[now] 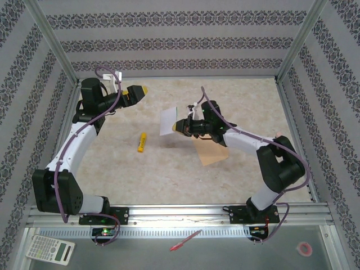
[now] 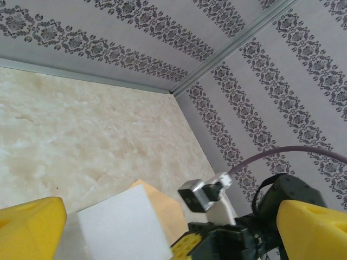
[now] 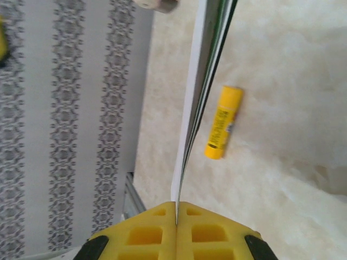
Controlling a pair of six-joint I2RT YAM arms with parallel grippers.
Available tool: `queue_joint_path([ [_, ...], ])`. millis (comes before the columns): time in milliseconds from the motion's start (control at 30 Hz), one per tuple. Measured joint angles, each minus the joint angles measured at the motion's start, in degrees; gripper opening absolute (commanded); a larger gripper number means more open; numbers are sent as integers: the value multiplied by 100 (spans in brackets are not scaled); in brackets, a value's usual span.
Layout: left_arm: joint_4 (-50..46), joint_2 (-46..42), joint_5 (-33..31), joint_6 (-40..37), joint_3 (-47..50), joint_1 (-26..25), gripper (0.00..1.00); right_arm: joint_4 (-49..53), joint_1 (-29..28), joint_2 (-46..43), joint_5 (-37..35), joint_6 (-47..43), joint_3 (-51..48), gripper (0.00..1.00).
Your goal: Place the letter into the envelope and seal it
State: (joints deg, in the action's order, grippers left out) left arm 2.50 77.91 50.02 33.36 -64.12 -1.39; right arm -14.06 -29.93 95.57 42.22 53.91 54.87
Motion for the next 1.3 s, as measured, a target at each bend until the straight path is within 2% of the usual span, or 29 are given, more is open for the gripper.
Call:
queue_joint_path([
  [167, -9, -94, -39, -20, 330, 0, 100, 70, -179, 494, -407, 22, -9, 0],
  [467, 94, -94, -33, 26, 708, 0, 100, 59, -221, 1073, -699, 24, -15, 1],
  [767, 223, -94, 33, 92, 817, 0, 100, 122, -221, 1150, -872, -13, -13, 29],
  [900, 223, -94, 50, 92, 820, 0, 100, 387, -221, 1150, -1058, -90, 11, 37],
  [1100, 225, -94, 50, 94, 820, 0, 100, 730, -225, 1150, -1202, -212, 195, 45],
  [1300, 227, -92, 50, 94, 820, 0, 100, 844, -273, 1266, -1200, -284, 662, 46],
])
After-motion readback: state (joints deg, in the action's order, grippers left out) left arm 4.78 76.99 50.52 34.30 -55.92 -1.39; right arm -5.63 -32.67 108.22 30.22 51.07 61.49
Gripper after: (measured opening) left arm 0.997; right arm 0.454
